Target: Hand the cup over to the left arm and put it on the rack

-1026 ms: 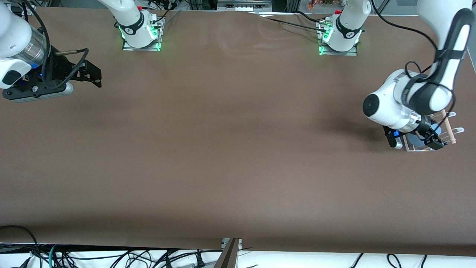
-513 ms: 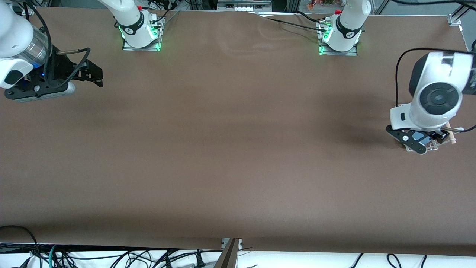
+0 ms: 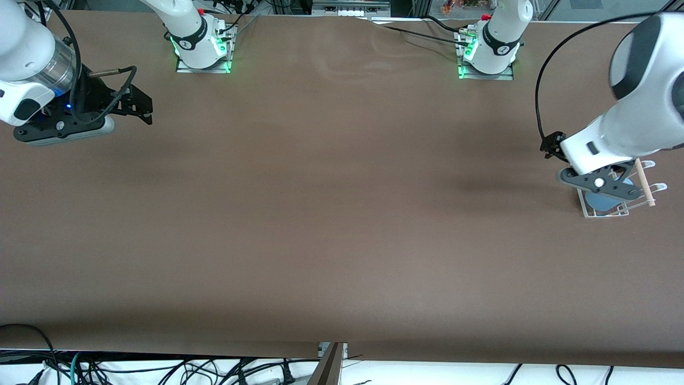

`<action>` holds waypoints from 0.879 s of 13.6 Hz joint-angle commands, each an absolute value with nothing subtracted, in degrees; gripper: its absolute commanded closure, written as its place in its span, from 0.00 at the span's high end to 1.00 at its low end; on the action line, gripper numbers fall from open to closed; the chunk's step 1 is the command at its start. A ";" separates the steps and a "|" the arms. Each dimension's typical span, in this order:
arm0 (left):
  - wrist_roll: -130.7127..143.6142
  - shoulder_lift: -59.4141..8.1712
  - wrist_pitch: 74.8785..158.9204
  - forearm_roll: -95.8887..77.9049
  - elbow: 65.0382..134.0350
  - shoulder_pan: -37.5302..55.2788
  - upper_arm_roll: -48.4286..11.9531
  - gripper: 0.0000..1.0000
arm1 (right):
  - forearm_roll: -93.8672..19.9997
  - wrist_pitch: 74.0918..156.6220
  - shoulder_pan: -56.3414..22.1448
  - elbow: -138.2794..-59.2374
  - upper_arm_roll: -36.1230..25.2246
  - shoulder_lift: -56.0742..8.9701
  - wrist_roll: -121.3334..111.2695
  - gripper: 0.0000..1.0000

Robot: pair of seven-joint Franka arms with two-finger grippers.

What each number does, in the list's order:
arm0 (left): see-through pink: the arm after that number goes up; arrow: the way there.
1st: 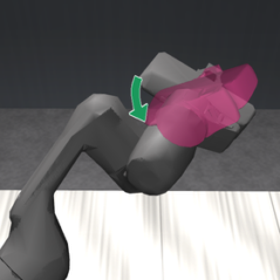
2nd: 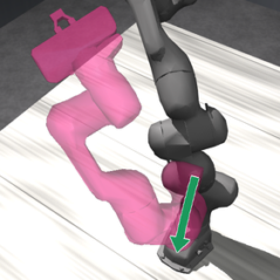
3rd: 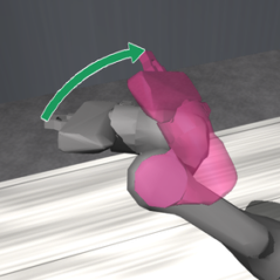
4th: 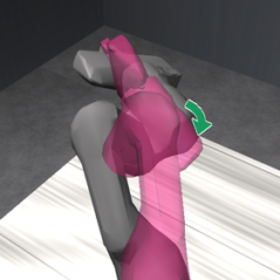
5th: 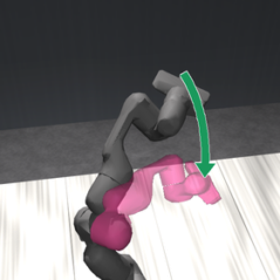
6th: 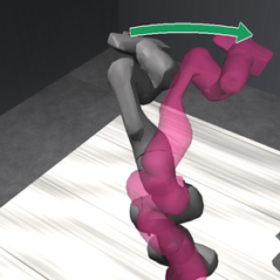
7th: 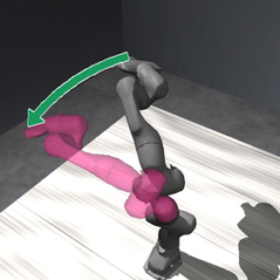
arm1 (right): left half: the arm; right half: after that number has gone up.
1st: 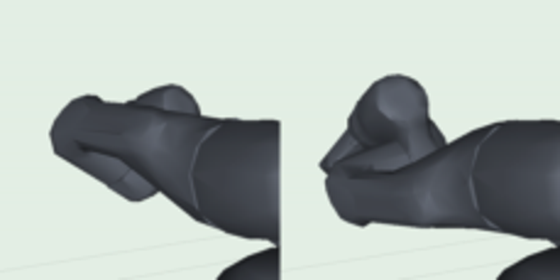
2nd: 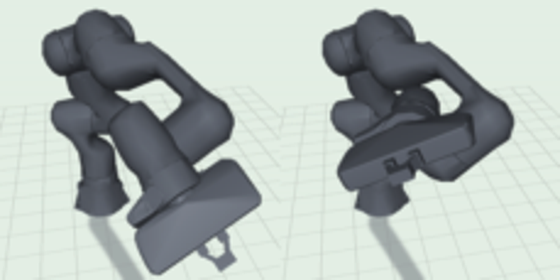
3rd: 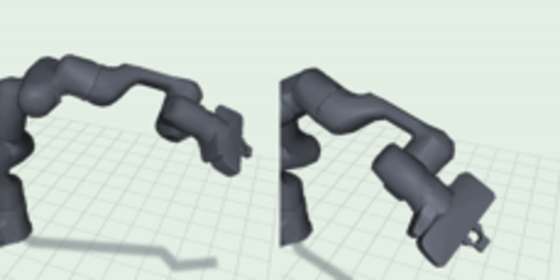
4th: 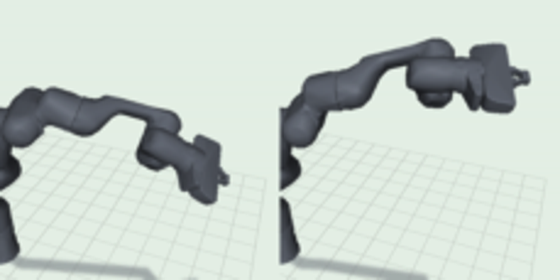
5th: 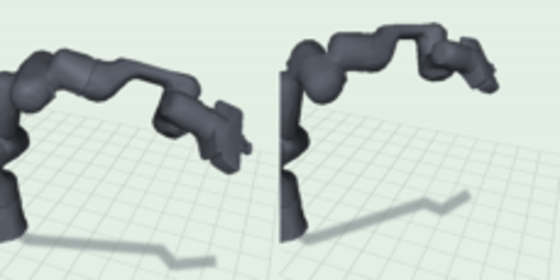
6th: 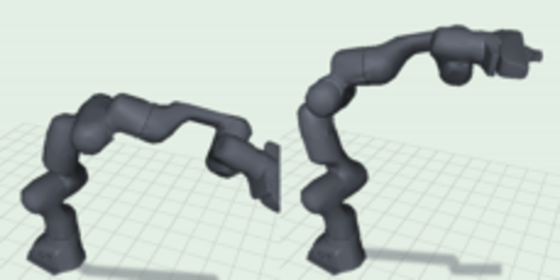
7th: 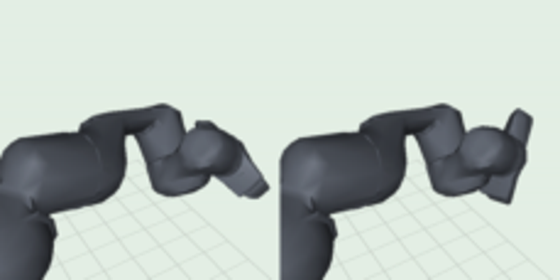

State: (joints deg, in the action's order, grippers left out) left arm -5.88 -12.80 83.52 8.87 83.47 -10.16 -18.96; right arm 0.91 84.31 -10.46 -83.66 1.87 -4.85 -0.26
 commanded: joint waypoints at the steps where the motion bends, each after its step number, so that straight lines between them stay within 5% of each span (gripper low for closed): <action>1: -4.13 -12.04 81.39 -1.01 79.99 -8.71 -11.11 1.00 | 0.88 84.29 -10.63 -83.23 1.67 -4.48 -0.53 1.00; 4: 1.55 -11.43 77.09 -5.62 78.40 -4.67 -5.02 1.00 | 0.79 84.29 -10.63 -83.32 1.67 -4.48 -0.53 1.00; 12: 3.78 -13.01 74.80 -5.01 75.76 -4.39 -5.01 1.00 | 0.62 84.29 -10.63 -83.23 1.67 -4.48 -0.26 1.00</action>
